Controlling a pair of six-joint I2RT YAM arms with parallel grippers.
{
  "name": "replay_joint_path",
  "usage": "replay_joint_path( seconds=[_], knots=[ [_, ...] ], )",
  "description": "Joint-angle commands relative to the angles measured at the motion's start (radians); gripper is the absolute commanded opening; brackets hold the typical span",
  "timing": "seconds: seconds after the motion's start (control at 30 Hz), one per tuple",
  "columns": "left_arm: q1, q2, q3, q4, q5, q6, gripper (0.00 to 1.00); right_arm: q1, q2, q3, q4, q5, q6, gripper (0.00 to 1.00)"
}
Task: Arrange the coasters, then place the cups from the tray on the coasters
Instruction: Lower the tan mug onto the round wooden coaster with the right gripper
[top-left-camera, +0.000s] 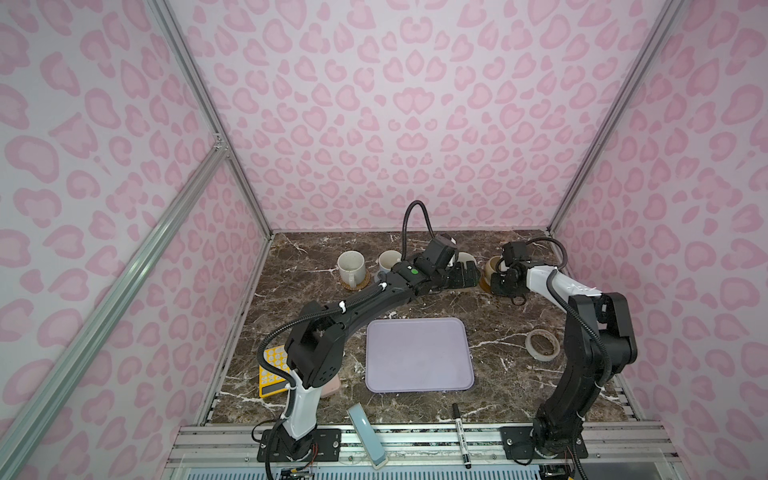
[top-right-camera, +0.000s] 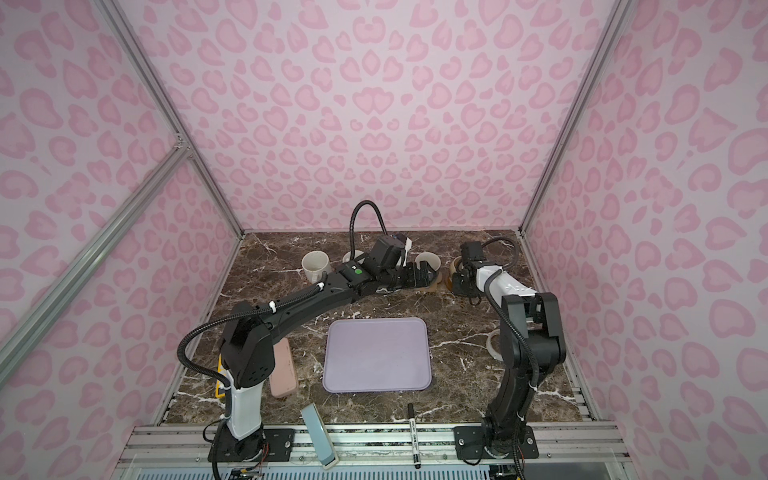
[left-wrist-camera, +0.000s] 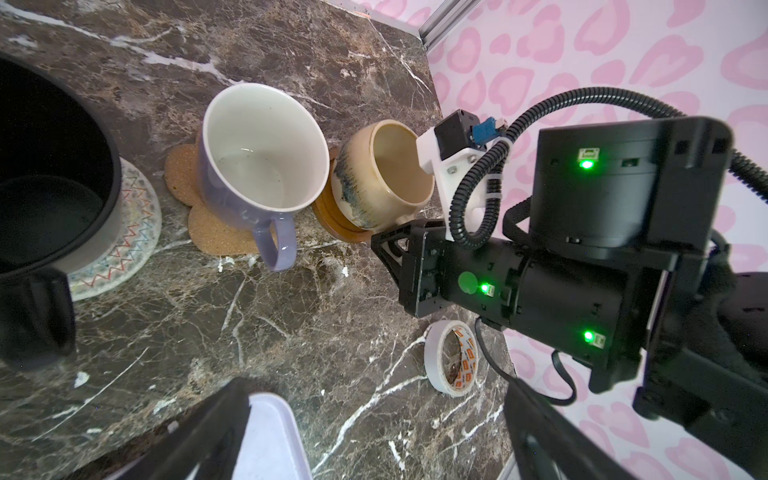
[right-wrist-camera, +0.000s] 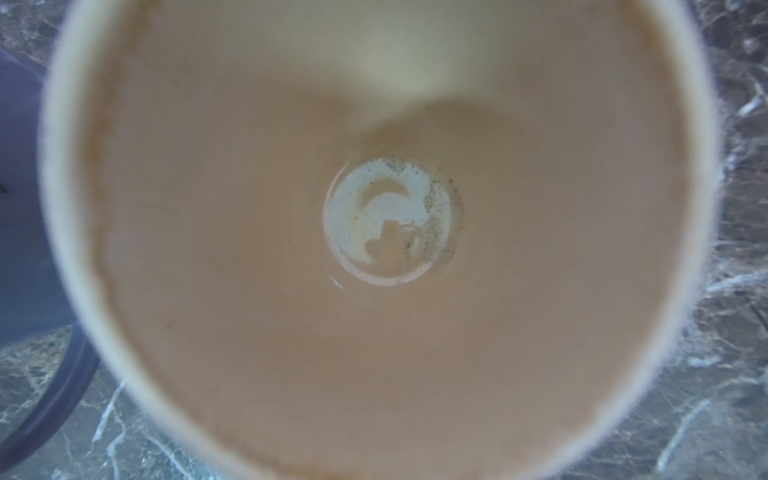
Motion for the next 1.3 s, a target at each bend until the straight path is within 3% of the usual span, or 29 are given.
replay_joint_path(
  seconds=[0.0, 0.37, 0.77, 1.27],
  knots=[
    [0.001, 0.003, -0.006, 0.037, 0.006, -0.005, 0.97, 0.003, 0.026, -0.001, -0.002, -0.009, 0.003, 0.0],
    [0.004, -0.004, -0.021, 0.048, 0.004, -0.012, 0.97, 0.005, 0.008, -0.006, -0.005, -0.015, 0.004, 0.01],
    [0.004, -0.011, -0.025, 0.047, 0.002, -0.016, 0.97, 0.005, 0.018, 0.006, -0.034, 0.025, 0.006, 0.16],
    [0.006, -0.016, -0.024, 0.052, 0.001, -0.025, 0.97, 0.006, 0.015, 0.011, -0.047, 0.052, 0.013, 0.27]
  ],
)
